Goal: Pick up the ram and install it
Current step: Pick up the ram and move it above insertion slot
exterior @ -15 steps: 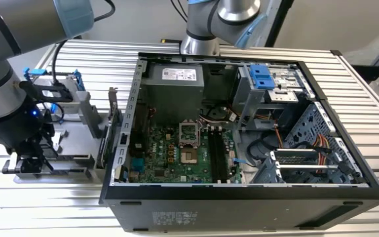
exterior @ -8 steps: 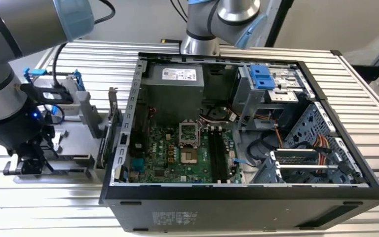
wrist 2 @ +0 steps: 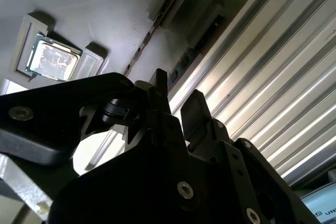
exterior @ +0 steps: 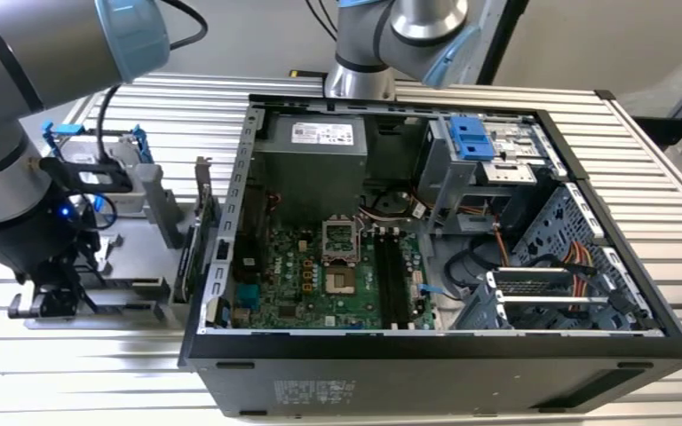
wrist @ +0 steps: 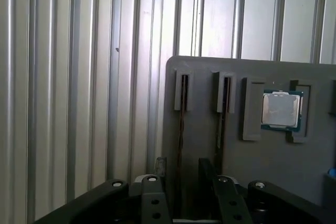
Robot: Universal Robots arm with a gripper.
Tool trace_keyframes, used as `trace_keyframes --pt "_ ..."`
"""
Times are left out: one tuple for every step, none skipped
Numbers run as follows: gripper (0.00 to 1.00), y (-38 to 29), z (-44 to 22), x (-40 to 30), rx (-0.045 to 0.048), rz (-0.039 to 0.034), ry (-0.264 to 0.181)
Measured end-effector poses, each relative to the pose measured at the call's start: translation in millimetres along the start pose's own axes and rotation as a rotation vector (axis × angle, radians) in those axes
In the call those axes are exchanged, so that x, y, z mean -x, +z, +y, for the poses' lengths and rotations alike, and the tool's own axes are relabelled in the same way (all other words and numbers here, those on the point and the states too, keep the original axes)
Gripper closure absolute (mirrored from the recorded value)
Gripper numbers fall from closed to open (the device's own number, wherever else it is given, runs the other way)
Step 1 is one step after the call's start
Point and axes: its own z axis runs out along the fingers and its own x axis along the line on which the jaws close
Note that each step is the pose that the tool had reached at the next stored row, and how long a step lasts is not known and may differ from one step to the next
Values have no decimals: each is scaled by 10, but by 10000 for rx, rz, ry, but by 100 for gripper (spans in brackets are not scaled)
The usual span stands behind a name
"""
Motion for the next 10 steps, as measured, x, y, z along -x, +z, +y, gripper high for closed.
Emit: trace_keyframes --pt "0 8 1 0 0 2 20" --pt "0 16 2 0 1 5 39" --pt "0 25 3 0 1 9 58" --pt "0 33 3 0 1 13 77" --pt "0 40 4 0 2 16 92" --pt "0 48 4 0 2 19 112" --pt "0 56 5 0 2 21 132" --pt "0 64 5 0 2 22 150" --pt "0 72 6 0 2 24 169" --pt "0 80 7 0 2 25 188"
